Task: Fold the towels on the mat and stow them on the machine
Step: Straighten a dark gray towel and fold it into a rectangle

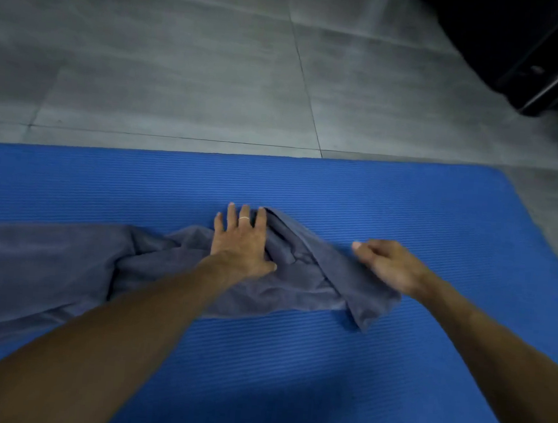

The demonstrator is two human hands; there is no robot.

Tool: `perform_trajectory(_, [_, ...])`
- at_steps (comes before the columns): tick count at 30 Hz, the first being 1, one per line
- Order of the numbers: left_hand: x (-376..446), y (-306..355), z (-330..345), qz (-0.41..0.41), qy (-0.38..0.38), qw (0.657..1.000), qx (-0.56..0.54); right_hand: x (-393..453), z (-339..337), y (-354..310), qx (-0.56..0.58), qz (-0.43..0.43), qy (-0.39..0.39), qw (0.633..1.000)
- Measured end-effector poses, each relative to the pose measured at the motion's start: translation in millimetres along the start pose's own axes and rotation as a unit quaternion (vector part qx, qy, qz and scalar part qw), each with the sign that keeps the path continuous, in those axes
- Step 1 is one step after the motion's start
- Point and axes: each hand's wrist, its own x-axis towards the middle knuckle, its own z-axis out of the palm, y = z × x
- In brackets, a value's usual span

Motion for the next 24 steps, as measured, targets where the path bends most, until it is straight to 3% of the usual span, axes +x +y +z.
perform_trajectory(2, [4, 2, 1, -0.03, 0.003, 1.0, -0.001, 26, 17, -3, 0.018, -0.02, 0.067, 0.997])
perform_trajectory(5, [15, 8, -1, 0.008, 0.05, 0.998, -0.049, 47, 43, -20, -0.003, -0.085, -0.032, 0.996])
perform_trajectory(8, [30, 12, -5, 0.025, -0.035, 0.966, -0.253, 56, 46, -21, 0.024, -0.116, -0.107, 0.987])
perform_trajectory(10, [39, 25, -11, 0.052, -0.091, 0.923, -0.369, 62, 32, -7, 0.108, -0.104, -0.06, 0.987])
perform_trajectory(12, [48, 48, -17, 0.074, -0.109, 0.897, -0.421, 63, 8, 19, 0.235, -0.062, 0.036, 0.969])
perform_trajectory(13, [53, 61, -18, 0.081, -0.105, 0.895, -0.426, 60, -5, 33, 0.295, -0.049, 0.08, 0.951])
perform_trajectory(15, [63, 89, -16, 0.049, -0.09, 0.922, -0.374, 54, -32, 62, 0.356, -0.065, 0.157, 0.919])
perform_trajectory(18, [81, 120, -2, -0.021, -0.049, 0.975, -0.215, 46, -55, 91, 0.399, -0.075, 0.138, 0.903])
perform_trajectory(21, [88, 137, 0, 0.021, -0.005, 0.97, -0.243, 50, -57, 106, 0.424, -0.023, 0.064, 0.903])
perform_trajectory(24, [100, 158, -20, 0.088, 0.065, 0.945, -0.308, 55, -69, 122, 0.42, -0.029, 0.086, 0.903])
